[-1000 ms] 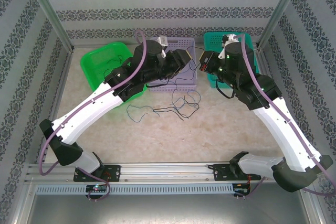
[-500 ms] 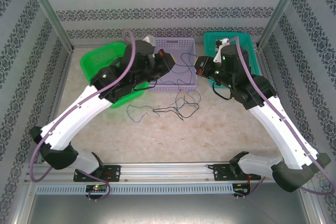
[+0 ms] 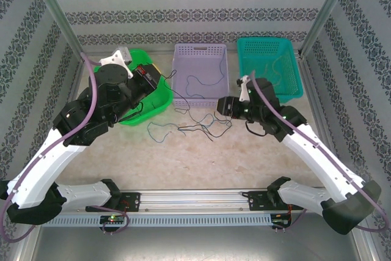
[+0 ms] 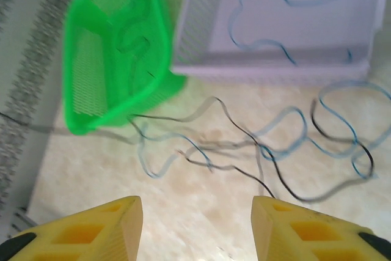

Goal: Untangle the cables

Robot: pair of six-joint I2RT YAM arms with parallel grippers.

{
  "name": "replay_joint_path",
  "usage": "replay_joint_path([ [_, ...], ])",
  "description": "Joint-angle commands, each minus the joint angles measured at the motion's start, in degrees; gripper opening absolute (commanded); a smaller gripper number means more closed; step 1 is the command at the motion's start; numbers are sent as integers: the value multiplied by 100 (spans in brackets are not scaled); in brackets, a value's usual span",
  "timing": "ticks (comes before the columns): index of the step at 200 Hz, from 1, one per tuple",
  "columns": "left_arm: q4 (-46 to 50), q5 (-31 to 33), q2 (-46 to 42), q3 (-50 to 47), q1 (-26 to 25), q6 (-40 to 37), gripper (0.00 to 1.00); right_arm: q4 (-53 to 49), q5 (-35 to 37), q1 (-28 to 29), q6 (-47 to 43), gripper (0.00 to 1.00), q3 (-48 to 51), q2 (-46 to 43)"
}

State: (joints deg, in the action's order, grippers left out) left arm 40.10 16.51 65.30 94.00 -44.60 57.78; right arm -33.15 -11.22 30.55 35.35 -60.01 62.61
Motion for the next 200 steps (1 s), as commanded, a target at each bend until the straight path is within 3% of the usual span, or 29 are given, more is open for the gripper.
replay_joint_path([
  [1, 249, 180, -4, -91, 74, -144, 0, 77, 88, 80, -119, 49, 547, 310],
  [29, 261, 175, -18, -123, 74, -95, 0, 298, -167, 144, 0, 46, 876, 1034],
  [71, 241, 144, 9, -155, 74, -31, 0, 439, -358, 208, 138, 46, 520, 1964],
  [100, 235, 158, 9, -192, 74, -21, 0, 617, -617, 256, 773, 54, 226, 2206],
  [139, 190, 159, 14, -232, 81, -26, 0, 1213, -990, 489, 1687, 54, -20, 2613],
  [200, 183, 116, 27, -263, 125, -45, 0, 1282, -1040, 674, 1925, 43, -553, 3328],
])
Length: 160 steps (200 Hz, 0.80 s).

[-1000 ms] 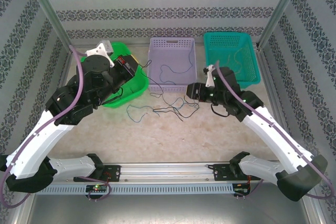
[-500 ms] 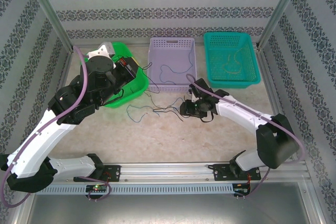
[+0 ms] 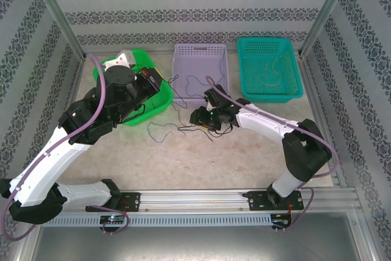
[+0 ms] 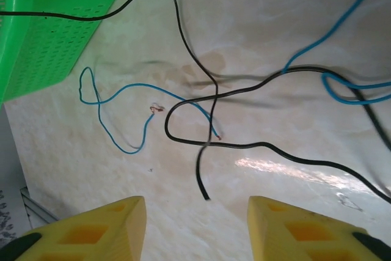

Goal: Untangle the cables

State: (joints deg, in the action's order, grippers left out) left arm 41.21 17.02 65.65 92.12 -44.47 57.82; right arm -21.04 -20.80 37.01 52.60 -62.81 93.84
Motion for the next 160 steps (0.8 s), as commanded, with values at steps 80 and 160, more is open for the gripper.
replay_joint_path([
  [80, 121, 21, 44, 8, 167, -181, 0, -364, 293, 75, -385, 12, -537, 587],
  [160, 1080, -1236, 1182, 1759, 2801, -932, 0, -1802, 2237, -332, -1537, 0, 306, -1996],
])
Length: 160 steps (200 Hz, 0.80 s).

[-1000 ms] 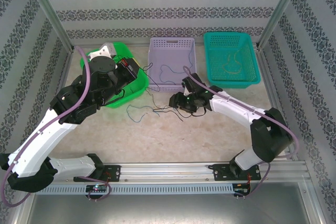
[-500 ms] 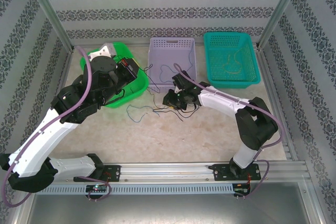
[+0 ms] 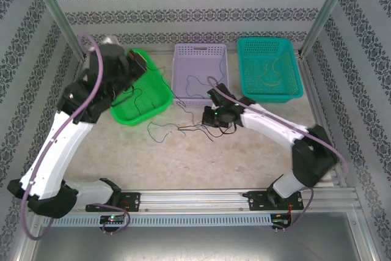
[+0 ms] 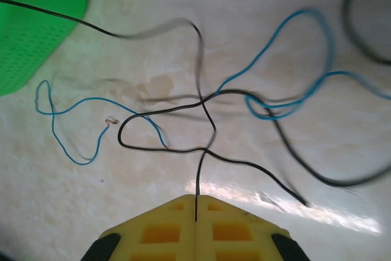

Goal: Untangle the cables

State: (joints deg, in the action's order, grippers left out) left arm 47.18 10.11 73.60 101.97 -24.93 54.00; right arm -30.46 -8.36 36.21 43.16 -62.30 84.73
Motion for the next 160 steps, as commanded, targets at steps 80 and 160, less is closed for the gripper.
replay_joint_path([
  [80, 257, -791, 1796, 2325, 2952, -1078, 0, -2678, 2477, -1046, -617, 0, 1091, -3522],
  [160, 20, -1077, 2525, 2597, 3591, -1337, 0, -2172, 1799, -1421, -1013, 0, 1100, -3843],
])
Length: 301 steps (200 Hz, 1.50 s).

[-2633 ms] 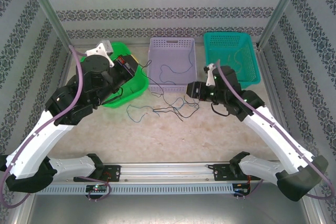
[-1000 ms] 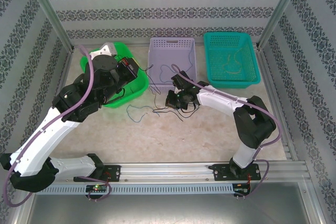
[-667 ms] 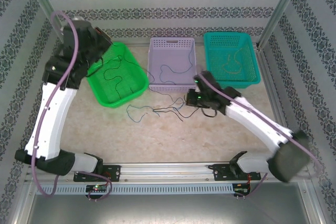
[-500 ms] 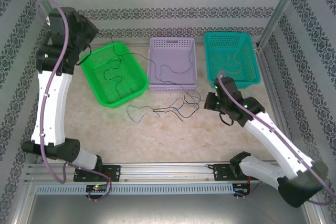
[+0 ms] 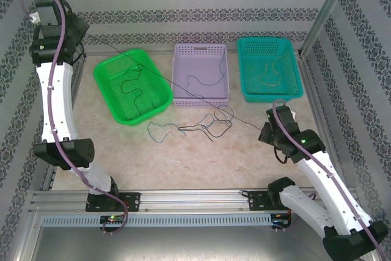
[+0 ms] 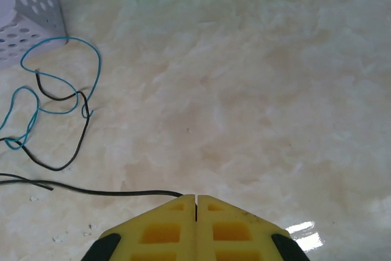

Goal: Untangle the cables

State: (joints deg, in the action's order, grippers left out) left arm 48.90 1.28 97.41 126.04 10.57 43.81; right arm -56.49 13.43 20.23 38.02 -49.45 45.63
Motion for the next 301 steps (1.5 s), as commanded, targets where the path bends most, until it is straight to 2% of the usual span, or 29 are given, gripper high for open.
replay_joint_path([
  [1, -162, -196, 155, 192, 42, -319, 0, 456, -387, 211, -529, 0, -208, 90],
  [24, -449, -371, 340, 194, 97, -436, 0, 1154, -197, 1560, -1269, 0, -858, 636],
  [39, -826, -612, 464, 137, 185, -464, 0, 1682, -286, 2241, -1564, 0, -1296, 1165],
  [58, -1343, -725, 638, 43, 267, -462, 0, 2383, -563, 2769, -1713, 0, -1991, 2064],
  [85, -1632, -826, 1031, 135, 330, -362, 0, 2956, -1075, 3067, -1778, 0, -3261, 3487],
  [129, -1708, -1077, 1881, 663, 341, -269, 0, 2939, -1769, 2999, -1642, 0, -5530, 5757],
  [168, -1466, -1557, 2365, 796, 259, -262, 0, 3053, -2419, 2671, -1118, 0, -6808, 7403],
  [208, -1245, -1750, 2205, 6, 72, -394, 0, 2671, -2858, 2571, -791, 0, -8014, 8735],
  [236, -1457, -1728, 1825, -1067, -39, -383, 0, 2440, -2950, 2531, -648, 0, -8414, 9151],
  [246, -1566, -1728, 1697, -1440, -55, -350, 0, 2353, -2956, 2511, -632, 7, -8504, 9183],
  [264, -1768, -1766, 1564, -2020, -64, -252, 0, 2223, -2962, 2446, -632, 28, -8580, 9102],
  [275, -1821, -1813, 1571, -2227, -71, -223, 0, 2149, -2890, 2410, -680, 37, -8572, 8962],
  [301, -1637, -1854, 1689, -2258, -99, -320, 0, 1978, -2655, 2336, -856, 48, -8395, 8446],
])
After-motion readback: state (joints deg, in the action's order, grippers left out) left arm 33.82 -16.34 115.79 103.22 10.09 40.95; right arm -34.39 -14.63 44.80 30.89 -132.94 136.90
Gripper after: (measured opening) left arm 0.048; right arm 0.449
